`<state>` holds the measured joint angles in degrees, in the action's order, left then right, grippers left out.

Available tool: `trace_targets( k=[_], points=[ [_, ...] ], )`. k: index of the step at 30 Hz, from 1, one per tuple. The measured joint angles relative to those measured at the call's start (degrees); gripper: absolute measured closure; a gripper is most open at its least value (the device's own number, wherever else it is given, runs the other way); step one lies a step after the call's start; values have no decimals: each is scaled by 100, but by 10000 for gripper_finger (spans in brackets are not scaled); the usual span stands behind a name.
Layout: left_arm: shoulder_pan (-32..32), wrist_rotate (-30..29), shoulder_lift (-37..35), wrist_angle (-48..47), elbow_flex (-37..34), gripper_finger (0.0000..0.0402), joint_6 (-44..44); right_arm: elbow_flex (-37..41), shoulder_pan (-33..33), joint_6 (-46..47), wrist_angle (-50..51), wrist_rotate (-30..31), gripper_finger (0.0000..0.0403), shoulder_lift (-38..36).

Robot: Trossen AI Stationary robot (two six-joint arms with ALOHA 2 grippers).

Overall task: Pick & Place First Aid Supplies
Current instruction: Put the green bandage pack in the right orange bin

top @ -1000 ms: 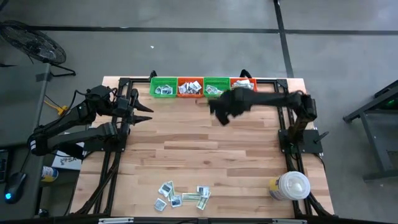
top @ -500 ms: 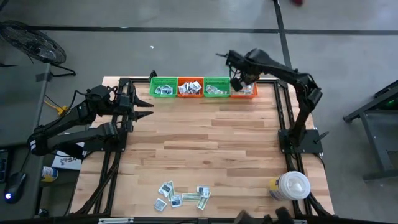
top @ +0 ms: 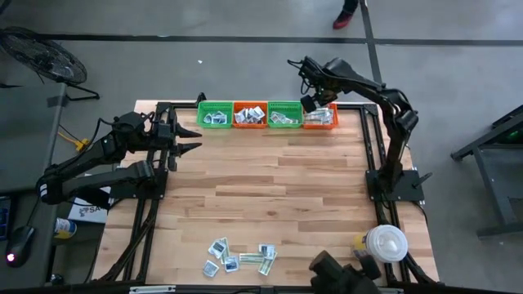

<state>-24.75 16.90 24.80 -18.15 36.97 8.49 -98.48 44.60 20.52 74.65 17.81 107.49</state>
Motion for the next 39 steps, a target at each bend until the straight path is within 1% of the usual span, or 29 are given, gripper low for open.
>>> trace_targets(
  k=[3,14,18,22,28,33,36,39],
  points=[
    [0,-15,0,-2,-1,277,6,0,117,43,-56,-77,403,117],
    [0,-14,0,0,-1,277,-89,0,161,81,-172,-262,403,803],
    [0,-13,-2,0,-2,277,-127,0,177,21,-76,-78,403,971],
    [0,-13,0,0,0,277,-131,-2,273,12,-2,-146,403,1032],
    [2,-13,0,4,-2,277,-166,0,442,-3,72,-38,403,1092],
    [0,-11,-1,7,0,277,-167,0,526,-144,82,-434,401,1092],
    [0,-10,-2,7,-2,277,-196,0,527,-153,22,-491,389,1092],
    [0,-8,0,6,-1,277,-258,0,527,-151,32,-478,362,1092]
  ],
)
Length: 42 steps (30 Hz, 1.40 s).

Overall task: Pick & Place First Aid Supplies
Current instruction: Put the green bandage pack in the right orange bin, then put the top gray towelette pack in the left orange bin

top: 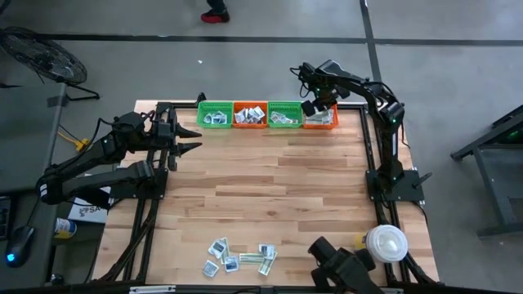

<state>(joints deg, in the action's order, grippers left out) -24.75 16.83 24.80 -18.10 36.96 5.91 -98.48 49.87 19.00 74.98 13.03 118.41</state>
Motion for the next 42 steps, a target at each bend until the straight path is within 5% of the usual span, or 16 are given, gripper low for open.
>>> trace_targets(
  k=[10,19,24,31,42],
  points=[
    [1,-90,-1,-3,0,277,-4,-2,2,-6,39,171,267,-188],
    [1,-92,0,-8,1,277,1,-2,-10,-136,-281,-88,256,-632],
    [2,93,-2,-103,1,277,28,-2,-245,-470,-300,-775,256,-1041],
    [1,666,-4,-485,1,277,33,-2,-1334,-570,-419,-1286,256,-1787],
    [2,2050,-4,-724,3,277,41,-7,-3846,1212,-568,-834,257,-2331]
  ],
)
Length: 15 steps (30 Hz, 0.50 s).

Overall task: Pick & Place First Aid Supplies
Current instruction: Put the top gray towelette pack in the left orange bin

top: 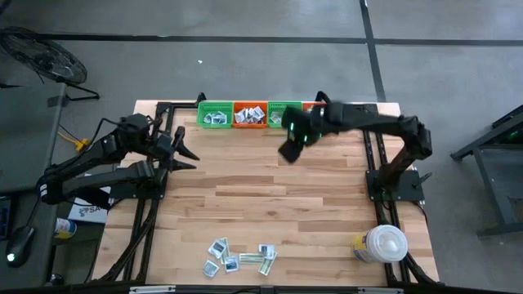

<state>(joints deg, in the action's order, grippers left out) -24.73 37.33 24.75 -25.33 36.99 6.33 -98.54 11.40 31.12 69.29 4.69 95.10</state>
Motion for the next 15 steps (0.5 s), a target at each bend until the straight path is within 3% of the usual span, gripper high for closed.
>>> trace_targets(
  k=[9,15],
  points=[
    [0,298,0,-187,0,277,114,0,-2254,1214,-657,426,256,289],
    [0,228,0,-186,0,277,136,0,-3252,1700,-1254,796,256,704]
  ],
)
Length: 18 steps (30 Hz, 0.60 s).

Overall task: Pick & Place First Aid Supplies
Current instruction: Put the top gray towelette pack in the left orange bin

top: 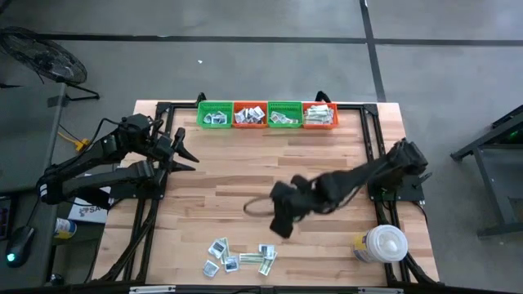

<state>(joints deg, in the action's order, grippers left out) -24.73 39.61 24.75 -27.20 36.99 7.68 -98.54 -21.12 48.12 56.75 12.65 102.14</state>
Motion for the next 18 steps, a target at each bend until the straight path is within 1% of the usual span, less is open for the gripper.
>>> trace_targets(
  k=[4,10,16,18],
  points=[
    [0,-6,0,0,0,277,0,2,-377,60,-357,-8,256,323],
    [0,-74,0,2,0,277,-1,2,-666,178,-923,-175,256,873],
    [0,-161,0,4,0,277,0,4,-837,-440,-1412,-255,256,1475],
    [0,-161,0,4,0,277,-4,4,-870,-494,-1471,-258,255,1626]
  ],
)
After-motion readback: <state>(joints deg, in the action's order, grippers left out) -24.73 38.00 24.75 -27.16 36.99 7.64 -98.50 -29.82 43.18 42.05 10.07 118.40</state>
